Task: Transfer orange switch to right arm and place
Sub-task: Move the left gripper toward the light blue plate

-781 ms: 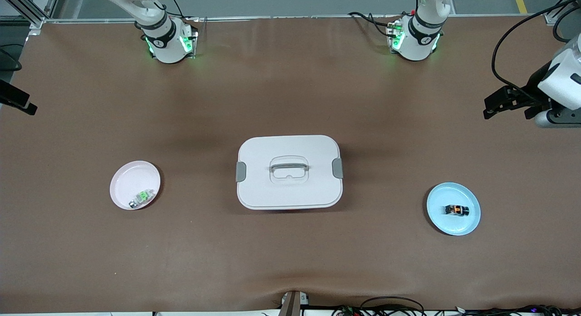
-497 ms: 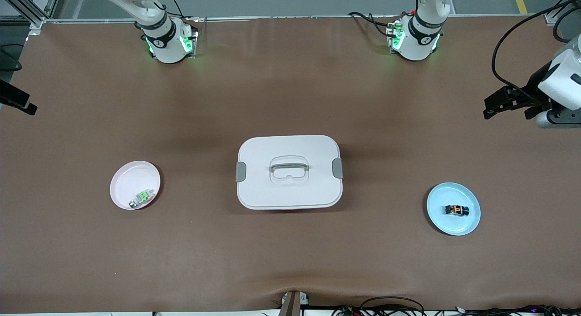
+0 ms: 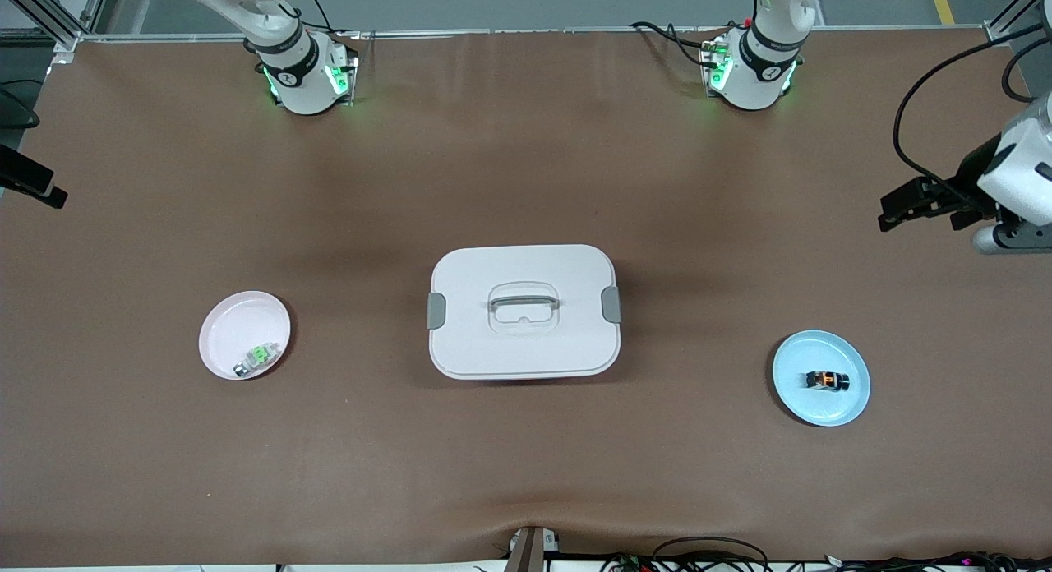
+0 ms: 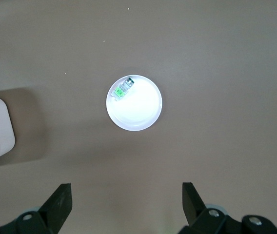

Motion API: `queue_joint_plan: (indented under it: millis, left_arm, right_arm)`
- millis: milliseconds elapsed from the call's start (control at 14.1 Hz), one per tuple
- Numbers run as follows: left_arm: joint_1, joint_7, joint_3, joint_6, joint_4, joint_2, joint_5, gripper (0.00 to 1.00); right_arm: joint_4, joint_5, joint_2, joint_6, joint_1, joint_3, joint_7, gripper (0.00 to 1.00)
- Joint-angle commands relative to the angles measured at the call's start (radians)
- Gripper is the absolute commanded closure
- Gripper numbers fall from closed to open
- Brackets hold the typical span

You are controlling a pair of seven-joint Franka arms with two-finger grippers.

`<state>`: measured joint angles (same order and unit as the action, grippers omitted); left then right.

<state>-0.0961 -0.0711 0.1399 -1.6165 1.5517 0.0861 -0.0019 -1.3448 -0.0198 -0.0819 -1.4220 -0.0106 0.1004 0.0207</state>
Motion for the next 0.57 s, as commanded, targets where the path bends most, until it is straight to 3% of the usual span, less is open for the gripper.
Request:
queue_joint_plan:
  millis: [0,497]
  left_arm:
    - [-0.03,-0.003,0.003,-0.037,-0.044,0.061,-0.01,0.0]
    - [-0.037,-0.003,0.003,-0.043,-0.085,0.173,-0.013,0.0]
  right_arm:
    - [0.003,0.0,0.005,0.006,-0.008,-0.005,0.007,0.0]
    - [0.004,-0.003,0.005,0.005,-0.003,-0.008,0.008,0.0]
